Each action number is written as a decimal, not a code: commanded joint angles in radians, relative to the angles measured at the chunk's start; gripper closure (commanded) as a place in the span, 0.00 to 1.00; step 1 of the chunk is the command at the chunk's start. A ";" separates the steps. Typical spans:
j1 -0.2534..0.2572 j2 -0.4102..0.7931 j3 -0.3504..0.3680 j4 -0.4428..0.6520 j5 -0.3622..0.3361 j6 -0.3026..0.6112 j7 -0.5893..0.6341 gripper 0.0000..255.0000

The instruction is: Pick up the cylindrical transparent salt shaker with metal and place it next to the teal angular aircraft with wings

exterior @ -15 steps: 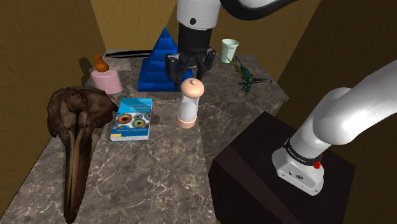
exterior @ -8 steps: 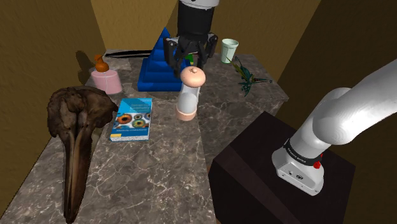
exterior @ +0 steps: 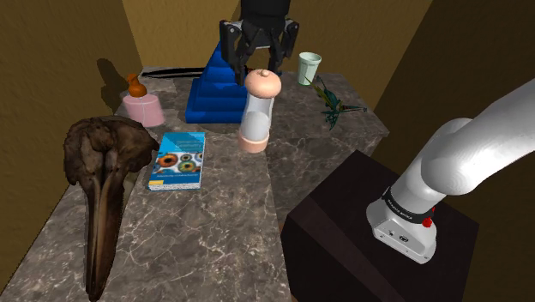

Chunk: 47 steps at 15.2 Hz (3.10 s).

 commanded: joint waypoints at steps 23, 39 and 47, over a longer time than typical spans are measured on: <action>-0.035 -0.283 -0.299 -0.125 0.005 -0.184 -0.329 1.00; -0.110 -0.432 -0.646 -0.242 -0.178 -0.239 -0.714 1.00; -0.147 -0.402 -0.824 -0.199 -0.284 -0.242 -0.908 1.00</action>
